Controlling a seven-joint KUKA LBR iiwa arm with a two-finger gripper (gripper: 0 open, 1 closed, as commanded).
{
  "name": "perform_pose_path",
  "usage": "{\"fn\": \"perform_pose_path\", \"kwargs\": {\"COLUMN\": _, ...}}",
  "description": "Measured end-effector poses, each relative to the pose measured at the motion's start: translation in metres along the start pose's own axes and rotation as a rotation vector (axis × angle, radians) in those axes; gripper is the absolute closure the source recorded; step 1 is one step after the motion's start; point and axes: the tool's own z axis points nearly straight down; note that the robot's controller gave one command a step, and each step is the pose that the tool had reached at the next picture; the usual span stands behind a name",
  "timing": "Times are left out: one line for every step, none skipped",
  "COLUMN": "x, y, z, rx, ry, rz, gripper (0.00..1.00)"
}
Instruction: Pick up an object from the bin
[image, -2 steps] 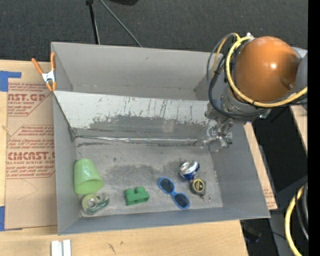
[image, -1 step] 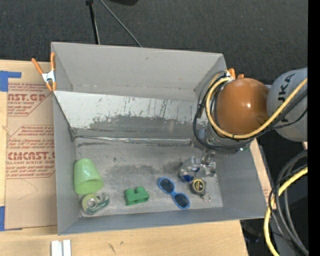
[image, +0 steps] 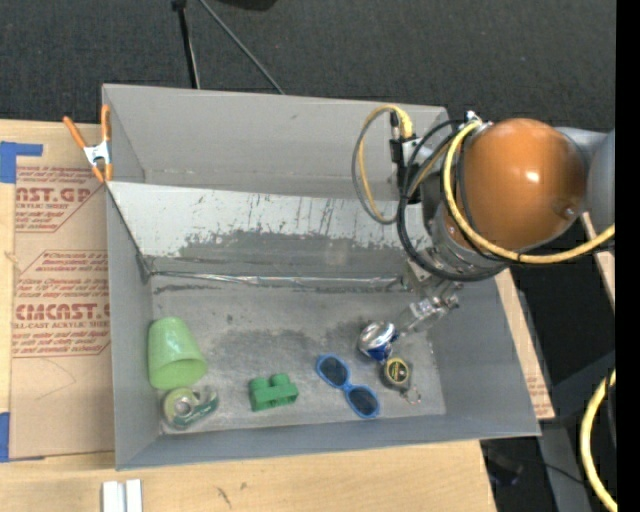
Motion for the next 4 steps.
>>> {"fn": "perform_pose_path", "kwargs": {"x": -0.011, "y": 0.030, "z": 0.096, "rx": -0.012, "ry": -0.005, "rz": -0.052, "gripper": 1.00}}
{"fn": "perform_pose_path", "kwargs": {"x": 0.001, "y": 0.020, "z": 0.031, "rx": 0.002, "ry": 0.002, "rz": -0.014, "gripper": 1.00}}
{"fn": "perform_pose_path", "kwargs": {"x": 0.000, "y": 0.021, "z": 0.034, "rx": -0.003, "ry": -0.002, "rz": -0.015, "gripper": 0.00}}
{"fn": "perform_pose_path", "kwargs": {"x": 0.000, "y": 0.004, "z": 0.109, "rx": -0.008, "ry": -0.005, "rz": -0.386, "gripper": 0.00}}
